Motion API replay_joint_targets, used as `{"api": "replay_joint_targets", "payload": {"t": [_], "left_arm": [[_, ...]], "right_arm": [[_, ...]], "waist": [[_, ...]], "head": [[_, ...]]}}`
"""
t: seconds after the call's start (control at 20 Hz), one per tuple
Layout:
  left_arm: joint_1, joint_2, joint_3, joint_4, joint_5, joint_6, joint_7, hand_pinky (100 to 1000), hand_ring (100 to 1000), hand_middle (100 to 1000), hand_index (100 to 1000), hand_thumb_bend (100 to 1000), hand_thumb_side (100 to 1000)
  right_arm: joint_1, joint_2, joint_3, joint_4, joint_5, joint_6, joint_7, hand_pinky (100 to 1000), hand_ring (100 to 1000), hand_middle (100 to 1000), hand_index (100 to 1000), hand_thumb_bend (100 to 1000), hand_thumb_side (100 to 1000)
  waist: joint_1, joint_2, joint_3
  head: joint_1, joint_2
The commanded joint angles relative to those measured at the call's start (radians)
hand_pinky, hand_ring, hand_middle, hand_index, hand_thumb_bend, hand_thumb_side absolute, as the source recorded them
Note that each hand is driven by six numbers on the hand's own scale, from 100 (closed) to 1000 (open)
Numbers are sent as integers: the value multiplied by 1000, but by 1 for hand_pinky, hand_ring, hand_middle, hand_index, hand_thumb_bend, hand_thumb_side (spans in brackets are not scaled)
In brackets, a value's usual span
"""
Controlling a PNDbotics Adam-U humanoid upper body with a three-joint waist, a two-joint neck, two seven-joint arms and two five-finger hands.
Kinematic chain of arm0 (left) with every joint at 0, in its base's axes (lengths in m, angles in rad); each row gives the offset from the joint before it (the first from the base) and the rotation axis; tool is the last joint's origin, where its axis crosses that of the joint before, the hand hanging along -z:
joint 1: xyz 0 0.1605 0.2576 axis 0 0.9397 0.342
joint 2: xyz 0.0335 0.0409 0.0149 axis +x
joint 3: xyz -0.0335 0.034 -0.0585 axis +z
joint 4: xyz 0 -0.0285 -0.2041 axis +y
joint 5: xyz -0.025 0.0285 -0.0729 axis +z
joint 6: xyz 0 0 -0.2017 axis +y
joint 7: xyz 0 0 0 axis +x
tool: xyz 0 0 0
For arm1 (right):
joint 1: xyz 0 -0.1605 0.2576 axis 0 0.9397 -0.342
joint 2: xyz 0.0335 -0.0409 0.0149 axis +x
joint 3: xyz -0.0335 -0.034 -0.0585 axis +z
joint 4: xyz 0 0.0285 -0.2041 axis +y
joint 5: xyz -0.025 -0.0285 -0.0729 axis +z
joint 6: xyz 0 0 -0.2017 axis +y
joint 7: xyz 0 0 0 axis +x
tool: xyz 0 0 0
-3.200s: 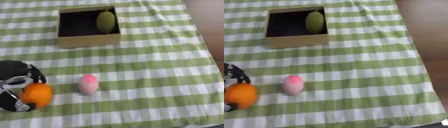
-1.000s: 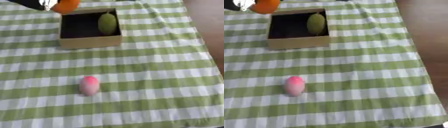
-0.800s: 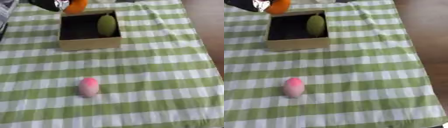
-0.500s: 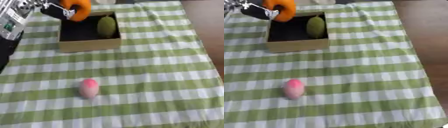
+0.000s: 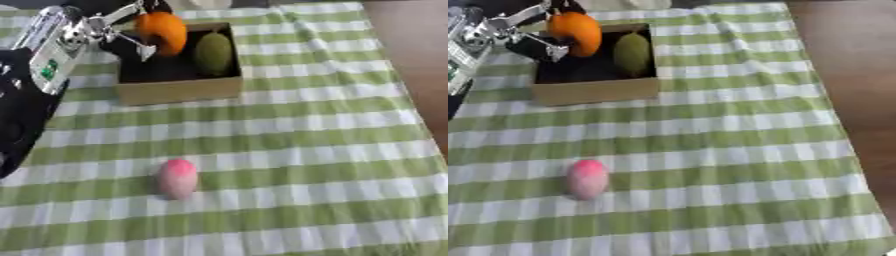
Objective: Pick up objects on the table and place them in the box.
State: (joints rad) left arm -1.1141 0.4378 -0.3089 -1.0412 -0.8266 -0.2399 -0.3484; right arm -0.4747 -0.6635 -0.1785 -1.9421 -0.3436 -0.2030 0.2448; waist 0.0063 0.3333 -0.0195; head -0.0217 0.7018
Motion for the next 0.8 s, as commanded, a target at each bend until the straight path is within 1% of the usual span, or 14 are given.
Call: {"api": "replay_joint_targets", "payload": {"t": [0.05, 0.1, 0.2, 0.4, 0.55, 0.6, 0.65, 0.8], "left_arm": [[-21, 9, 16, -4, -43, 13, -10, 869, 877, 838, 918, 319, 122], [-20, 8, 18, -4, -56, 18, -10, 886, 894, 848, 925, 345, 117], [-20, 7, 22, -5, -73, 30, -6, 906, 914, 861, 938, 366, 104], [-20, 7, 27, -15, -74, 54, 5, 901, 909, 852, 937, 335, 101], [-16, 14, 28, -57, -35, 65, 11, 875, 886, 825, 921, 202, 100], [-13, 21, 27, -82, -12, 71, 12, 874, 885, 823, 920, 192, 100], [-10, 31, 25, -119, 18, 74, 13, 854, 865, 803, 910, 106, 102], [14, 87, 1, -286, 145, 87, -5, 835, 848, 789, 904, 100, 108]], "right_arm": [[-7, -14, -15, -11, -4, 4, 2, 1000, 970, 650, 956, 100, 525], [-6, -13, -16, -10, -4, 5, 2, 1000, 970, 650, 956, 100, 525], [-4, -12, -17, -10, -4, 6, 2, 1000, 970, 649, 956, 100, 525], [-2, -10, -17, -9, -4, 10, 3, 1000, 971, 650, 957, 100, 525], [1, -11, -19, -9, -3, 11, 3, 1000, 971, 650, 957, 100, 525], [2, -11, -20, -9, -2, 11, 3, 1000, 971, 650, 957, 100, 525], [3, -12, -20, -9, -1, 11, 2, 1000, 971, 650, 956, 100, 525], [7, -17, -23, -9, 2, 11, 0, 1000, 971, 645, 957, 100, 525]], "waist": [[4, -9, -3], [4, -10, -3], [4, -11, -3], [5, -13, -1], [5, -14, 1], [6, -14, 1], [7, -15, 2], [12, -15, 6]], "head": [[2, -13], [2, -13], [2, -13], [2, -13], [-2, -11], [-3, -10], [-5, -9], [-13, -4]]}}
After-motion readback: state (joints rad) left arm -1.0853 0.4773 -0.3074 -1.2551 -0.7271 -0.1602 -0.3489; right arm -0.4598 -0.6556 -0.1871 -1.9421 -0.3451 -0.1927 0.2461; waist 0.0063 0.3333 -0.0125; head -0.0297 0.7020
